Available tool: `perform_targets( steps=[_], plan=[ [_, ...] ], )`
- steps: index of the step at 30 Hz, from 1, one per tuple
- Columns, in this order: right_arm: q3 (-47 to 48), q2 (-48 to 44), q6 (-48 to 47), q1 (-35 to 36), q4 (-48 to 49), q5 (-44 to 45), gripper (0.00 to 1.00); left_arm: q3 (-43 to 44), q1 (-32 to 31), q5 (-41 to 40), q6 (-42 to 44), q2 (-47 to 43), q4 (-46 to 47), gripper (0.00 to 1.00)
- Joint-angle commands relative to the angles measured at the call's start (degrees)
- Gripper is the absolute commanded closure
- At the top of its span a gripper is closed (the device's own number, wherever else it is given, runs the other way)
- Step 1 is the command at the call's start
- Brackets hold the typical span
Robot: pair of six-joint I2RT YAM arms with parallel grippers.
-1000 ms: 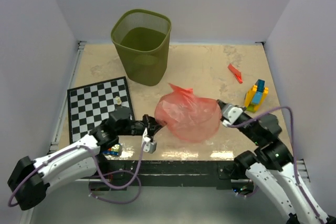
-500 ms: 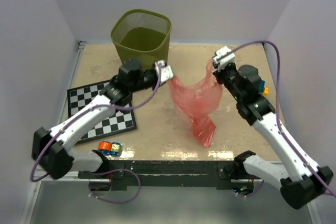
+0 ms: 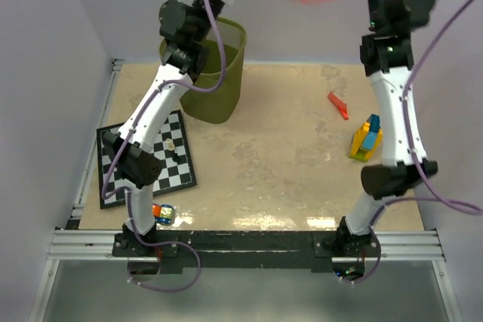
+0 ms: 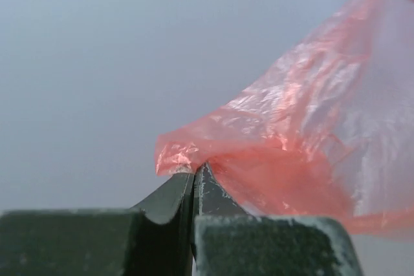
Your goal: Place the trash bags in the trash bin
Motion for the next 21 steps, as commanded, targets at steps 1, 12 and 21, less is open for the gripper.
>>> perform_targets(
  steps=[1,12,21],
  plan=[
    [-13.42,-18.19,-0.57,5.22,36.15,-14.56,1.0,16.16,-3.03,3.0,14.57,4.77,33.91,1.0],
    [-75.62,-35.53,-38.01,11.57,-16.99,-13.31,1.0,-85.75,-8.41,24.16,61.54,-34.97,24.24,1.0],
    [-81.25,-69.8,-19.0,11.48,-28.93,-23.01,1.0,-100.79,-11.48,28.09,46.2,-68.61,-11.71,1.0]
  ],
)
